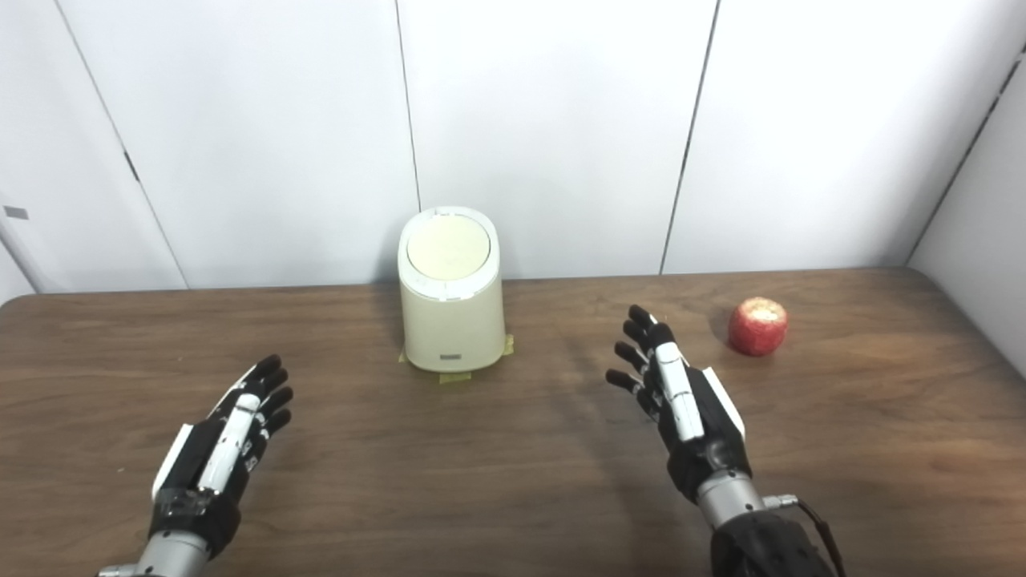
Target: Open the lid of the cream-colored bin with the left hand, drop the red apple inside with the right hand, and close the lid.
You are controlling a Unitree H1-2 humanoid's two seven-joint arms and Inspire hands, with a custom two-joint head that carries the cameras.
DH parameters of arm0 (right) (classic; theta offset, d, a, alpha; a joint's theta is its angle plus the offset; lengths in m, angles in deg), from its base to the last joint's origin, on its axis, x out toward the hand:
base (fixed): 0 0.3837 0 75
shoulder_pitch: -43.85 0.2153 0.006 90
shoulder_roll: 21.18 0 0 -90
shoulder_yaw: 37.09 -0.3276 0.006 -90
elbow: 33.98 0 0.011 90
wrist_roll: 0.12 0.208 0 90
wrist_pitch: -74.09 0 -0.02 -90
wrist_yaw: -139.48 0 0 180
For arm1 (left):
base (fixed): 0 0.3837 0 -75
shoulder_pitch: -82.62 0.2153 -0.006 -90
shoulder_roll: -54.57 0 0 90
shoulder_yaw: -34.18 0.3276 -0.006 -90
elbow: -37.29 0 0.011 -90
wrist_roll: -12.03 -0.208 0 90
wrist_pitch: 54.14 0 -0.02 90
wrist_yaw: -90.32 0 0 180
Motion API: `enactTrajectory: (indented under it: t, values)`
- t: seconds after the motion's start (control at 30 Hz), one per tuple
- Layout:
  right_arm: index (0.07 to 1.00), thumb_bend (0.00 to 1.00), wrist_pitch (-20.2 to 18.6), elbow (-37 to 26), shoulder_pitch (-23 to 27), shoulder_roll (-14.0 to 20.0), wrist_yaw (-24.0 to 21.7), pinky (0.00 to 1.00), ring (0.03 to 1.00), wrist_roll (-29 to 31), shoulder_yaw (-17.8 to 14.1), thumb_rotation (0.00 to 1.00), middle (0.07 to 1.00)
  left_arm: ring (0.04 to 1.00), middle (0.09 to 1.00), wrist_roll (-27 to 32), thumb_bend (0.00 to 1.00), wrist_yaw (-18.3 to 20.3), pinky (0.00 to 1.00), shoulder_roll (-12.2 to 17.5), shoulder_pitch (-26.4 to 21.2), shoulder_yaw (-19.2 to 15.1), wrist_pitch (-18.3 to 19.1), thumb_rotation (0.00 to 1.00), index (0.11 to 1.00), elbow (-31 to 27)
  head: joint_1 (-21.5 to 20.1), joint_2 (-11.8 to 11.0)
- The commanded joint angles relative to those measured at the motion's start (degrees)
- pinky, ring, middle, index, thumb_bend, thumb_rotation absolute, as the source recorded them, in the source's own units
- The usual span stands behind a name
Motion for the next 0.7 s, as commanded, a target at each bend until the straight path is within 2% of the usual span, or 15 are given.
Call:
enactTrajectory:
  t: [0.0,0.23,0.33,0.5,0.67]
  values:
    - [0.922,0.51,0.03,-2.42,2.16,0.44,-0.27,0.8,0.916,0.2,0.02,0.98,0.95,0.922,0.933,0.35,0.31,0.36,0.92,0.55,-2.16,0.01,-1.43,0.71,0.926,-1.84,-0.04,-0.01]
    - [0.906,0.49,-0.04,-1.55,2.5,1.03,-0.78,0.79,0.895,0.0,0.29,0.99,0.931,0.916,0.922,-0.3,0.34,0.41,0.91,0.77,-3.12,0.17,-3.15,0.62,0.922,-0.95,0.75,-0.7]
    - [0.911,0.48,0.7,-0.84,2.43,1.04,-1.0,0.8,0.895,-0.13,0.44,0.99,0.935,0.908,0.915,-0.35,0.37,-0.04,0.91,0.5,-3.59,-0.08,-3.6,0.6,0.913,-0.7,1.04,-1.76]
    - [0.915,0.46,1.42,-0.04,2.07,0.59,-1.31,0.8,0.902,0.04,0.32,0.98,0.94,0.916,0.925,0.18,0.35,-0.32,0.9,0.2,-3.81,-0.48,-3.35,0.61,0.916,-0.83,1.65,-2.74]
    - [0.915,0.46,1.74,0.7,2.1,0.01,-0.9,0.8,0.9,-0.05,0.02,0.95,0.935,0.922,0.923,-0.15,0.31,-0.03,0.92,1.11,-4.6,-0.42,-1.99,0.58,0.92,-2.17,2.07,-3.44]
